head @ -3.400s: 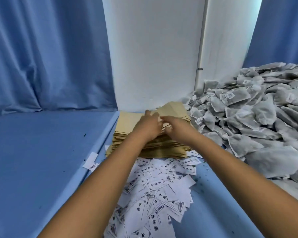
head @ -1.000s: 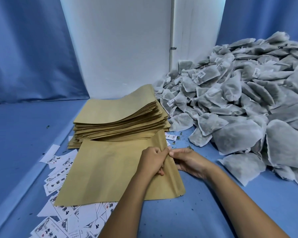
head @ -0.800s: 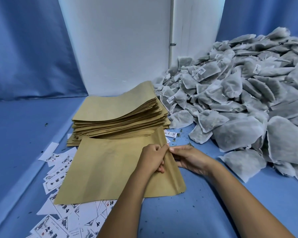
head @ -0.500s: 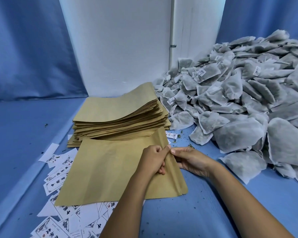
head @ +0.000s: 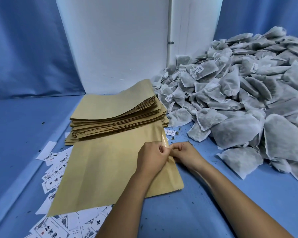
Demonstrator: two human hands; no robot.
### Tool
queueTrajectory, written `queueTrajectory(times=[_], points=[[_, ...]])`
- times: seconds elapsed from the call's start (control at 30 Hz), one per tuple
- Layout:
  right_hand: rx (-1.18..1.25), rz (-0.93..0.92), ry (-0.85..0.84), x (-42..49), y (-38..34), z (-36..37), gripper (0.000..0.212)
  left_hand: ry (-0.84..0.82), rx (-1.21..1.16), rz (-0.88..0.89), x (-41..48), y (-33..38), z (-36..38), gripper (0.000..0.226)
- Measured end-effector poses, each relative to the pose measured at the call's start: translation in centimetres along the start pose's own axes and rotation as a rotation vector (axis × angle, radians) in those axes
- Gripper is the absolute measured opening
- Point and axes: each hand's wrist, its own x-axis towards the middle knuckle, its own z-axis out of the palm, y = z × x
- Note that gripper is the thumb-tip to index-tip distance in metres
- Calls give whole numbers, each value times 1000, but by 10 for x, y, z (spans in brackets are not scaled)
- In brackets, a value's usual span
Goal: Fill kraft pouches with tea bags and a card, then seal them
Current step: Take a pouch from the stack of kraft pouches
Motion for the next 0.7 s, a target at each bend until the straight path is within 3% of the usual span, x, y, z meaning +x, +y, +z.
queueTrajectory(times=[0.13, 0.2, 0.27, 0.3, 0.37, 0.43, 0.6, 0.7], points=[[-304, -3, 253, 6, -3, -10, 38, 125, -45, -36, -5, 4, -8, 36], [-297, -2, 231, 5, -3, -16, 34, 219, -16, -1, -8, 7, -16, 33], [-259, 7, 141, 0, -2, -17, 25, 293, 68, 170, -8, 11, -20, 15], [-268, 2, 120, -4, -3, -15, 22, 291, 107, 295, -6, 12, -20, 5], [-314, -49, 104, -6, -3, -12, 26, 153, 159, 559, -2, 10, -17, 16], [-345, -70, 95, -7, -7, -10, 28, 6, 147, 685, 1, 6, -12, 13], [-294, -28, 75, -10, -8, -11, 22, 2, 146, 790, 13, 11, -11, 34], [-447, -25, 206, -11, -14, -12, 18, -58, -12, 689, 26, 10, -30, 57]])
